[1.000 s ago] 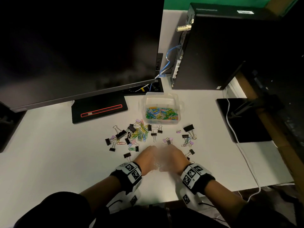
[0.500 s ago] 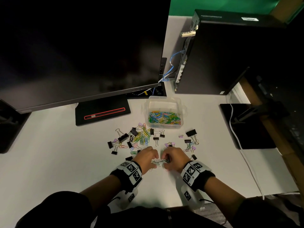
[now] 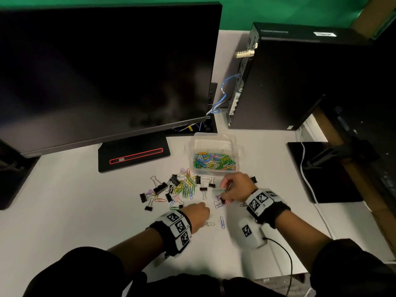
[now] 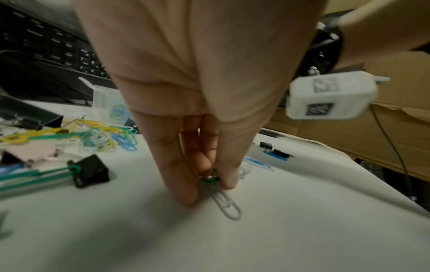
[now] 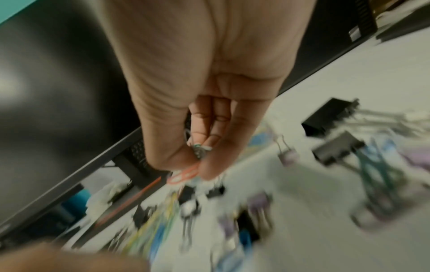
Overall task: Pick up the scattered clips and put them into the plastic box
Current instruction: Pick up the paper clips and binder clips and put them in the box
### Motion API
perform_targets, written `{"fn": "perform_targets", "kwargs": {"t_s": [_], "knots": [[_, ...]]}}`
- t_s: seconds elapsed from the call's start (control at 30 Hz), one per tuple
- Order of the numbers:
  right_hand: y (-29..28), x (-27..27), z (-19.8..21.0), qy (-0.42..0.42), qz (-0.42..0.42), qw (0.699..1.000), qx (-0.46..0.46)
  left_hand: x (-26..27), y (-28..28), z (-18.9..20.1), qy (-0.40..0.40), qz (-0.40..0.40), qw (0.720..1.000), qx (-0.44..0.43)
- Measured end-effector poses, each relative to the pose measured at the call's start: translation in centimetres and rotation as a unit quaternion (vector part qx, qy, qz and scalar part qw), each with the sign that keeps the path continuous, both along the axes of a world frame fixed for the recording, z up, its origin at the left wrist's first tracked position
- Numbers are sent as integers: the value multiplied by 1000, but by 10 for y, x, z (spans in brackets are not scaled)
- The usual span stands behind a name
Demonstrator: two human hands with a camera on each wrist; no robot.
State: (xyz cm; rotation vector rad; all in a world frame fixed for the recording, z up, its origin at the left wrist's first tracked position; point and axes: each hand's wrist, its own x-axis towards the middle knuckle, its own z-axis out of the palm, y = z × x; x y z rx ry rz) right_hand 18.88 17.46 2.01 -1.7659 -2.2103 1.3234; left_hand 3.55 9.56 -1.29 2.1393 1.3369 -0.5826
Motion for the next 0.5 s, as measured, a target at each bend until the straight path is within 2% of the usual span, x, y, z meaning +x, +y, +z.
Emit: {"fn": "perform_targets", "kwargs": {"t_s": [0.17, 0.3, 0.4, 0.5], "knots": [[45, 0, 22, 47, -89, 994, 52, 3, -2, -3, 35, -49, 998, 16], [67, -7, 17, 54, -164, 980, 102, 9, 0, 2, 44, -38, 998, -2], [74, -13, 10, 44, -163, 979, 116, 7, 3, 3, 43, -38, 998, -2], [72, -12, 4, 6, -121, 984, 131, 5, 4, 3, 37, -26, 999, 3]]}}
